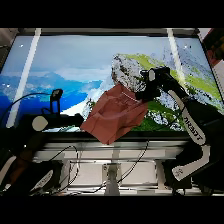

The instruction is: Fold the clothes and pants, and hang the long-sleeved shirts on hangers.

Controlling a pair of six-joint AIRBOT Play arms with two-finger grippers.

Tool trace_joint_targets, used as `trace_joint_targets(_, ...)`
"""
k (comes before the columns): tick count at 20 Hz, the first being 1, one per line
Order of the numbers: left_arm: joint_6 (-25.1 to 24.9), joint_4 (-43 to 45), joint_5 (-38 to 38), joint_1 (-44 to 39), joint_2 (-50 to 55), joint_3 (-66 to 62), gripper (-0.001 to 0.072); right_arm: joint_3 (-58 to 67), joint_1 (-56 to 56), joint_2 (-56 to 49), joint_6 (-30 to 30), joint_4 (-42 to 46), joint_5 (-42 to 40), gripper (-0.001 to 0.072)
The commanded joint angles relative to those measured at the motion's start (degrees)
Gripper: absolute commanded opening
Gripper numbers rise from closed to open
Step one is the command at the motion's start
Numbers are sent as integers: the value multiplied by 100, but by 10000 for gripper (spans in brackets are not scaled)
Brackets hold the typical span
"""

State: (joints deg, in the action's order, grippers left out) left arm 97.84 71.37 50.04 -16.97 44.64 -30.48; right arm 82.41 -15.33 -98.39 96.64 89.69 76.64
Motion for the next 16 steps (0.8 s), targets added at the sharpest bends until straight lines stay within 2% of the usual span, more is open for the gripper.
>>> trace_joint_targets(1, 450, -420, -553, 297, -155, 879, 553, -2, -7, 4, -9, -11, -68, 23)
trace_joint_targets(3, 94, -1082, -688, 321, -96, 1071, 552, -2, -7, 4, -9, -13, -81, 23)
trace_joint_targets(9, -22, -2076, -1215, 516, 533, 1088, 553, -2, -7, 4, -28, -11, -83, 23)
trace_joint_targets(13, -595, -3008, -1373, 570, 737, 1088, 553, -2, -7, 4, -31, -9, -138, 23)
trace_joint_targets(16, -542, -3117, -1423, 568, 743, 1091, 553, -2, -7, 4, -28, -11, -188, 23)
